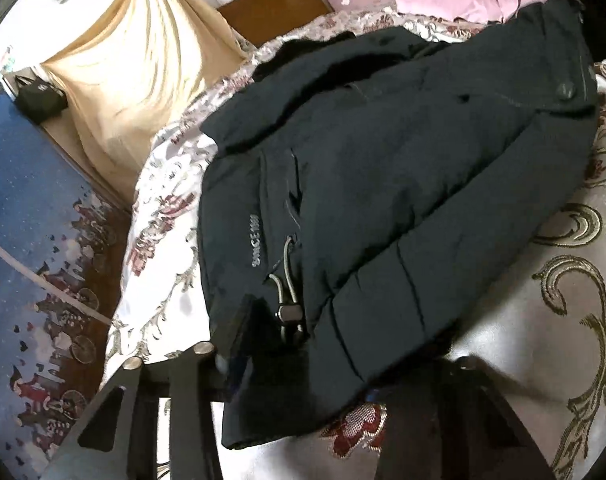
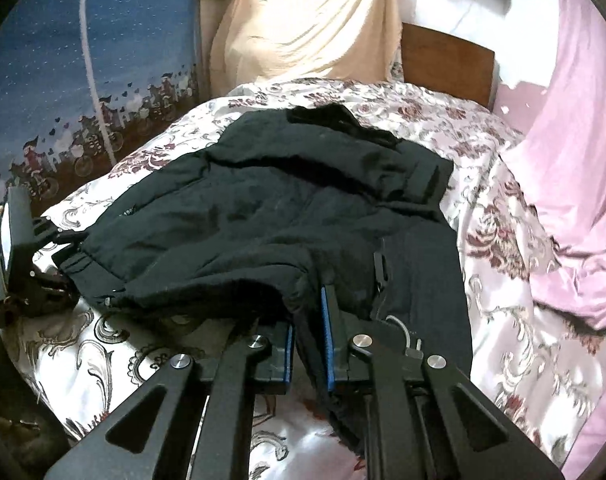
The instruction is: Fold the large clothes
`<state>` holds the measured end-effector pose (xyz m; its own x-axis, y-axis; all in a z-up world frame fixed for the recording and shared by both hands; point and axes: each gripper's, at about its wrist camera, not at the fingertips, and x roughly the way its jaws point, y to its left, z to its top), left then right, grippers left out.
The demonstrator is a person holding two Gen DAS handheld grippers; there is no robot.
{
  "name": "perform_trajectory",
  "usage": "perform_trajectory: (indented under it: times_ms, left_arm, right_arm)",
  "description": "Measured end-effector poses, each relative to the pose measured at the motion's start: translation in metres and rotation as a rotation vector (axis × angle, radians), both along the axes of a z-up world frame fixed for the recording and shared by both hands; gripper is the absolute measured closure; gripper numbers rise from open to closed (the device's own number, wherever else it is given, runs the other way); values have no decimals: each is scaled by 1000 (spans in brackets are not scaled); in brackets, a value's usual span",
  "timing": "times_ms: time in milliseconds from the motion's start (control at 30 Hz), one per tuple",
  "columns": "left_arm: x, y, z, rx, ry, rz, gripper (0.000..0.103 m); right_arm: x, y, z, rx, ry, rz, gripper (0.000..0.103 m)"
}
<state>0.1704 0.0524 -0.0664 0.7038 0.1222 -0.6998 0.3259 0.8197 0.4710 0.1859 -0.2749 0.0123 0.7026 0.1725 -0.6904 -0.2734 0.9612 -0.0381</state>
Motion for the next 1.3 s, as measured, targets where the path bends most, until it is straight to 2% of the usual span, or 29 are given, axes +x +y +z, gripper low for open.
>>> perform_trajectory:
  times_ms: [33, 233, 367, 533, 733, 967, 1133, 1300]
  left_arm:
    - [-1, 0, 1, 0, -5, -9, 71]
    - [-3, 2, 16, -20, -61, -17, 84]
    - [-2, 6, 39, -63, -109, -16, 85]
    - [-12, 8, 57, -124, -147, -9, 86]
    - [-46, 7, 59, -134, -125, -31, 86]
    - [-90, 12, 67, -155, -93, -42, 86]
    - [-81, 15, 88, -232, -102, -14, 86]
    - [-56, 14, 118, -296, -145, -6, 86]
  right_arm:
    - [-1, -1, -3, 1, 6, -7, 92]
    - [-9, -7, -15, 29, 16, -49, 93]
    - [-17, -15, -18, 78, 5, -88, 94]
    - [-34, -23, -16, 122, -59, -112, 94]
    - [-64, -21, -16, 86, -93, -112, 95]
    - [-116, -15, -13, 62, -66, -90, 96]
    - [-118, -20, -1, 79, -70, -105, 96]
    - [-91, -22, 26, 92, -117, -107, 96]
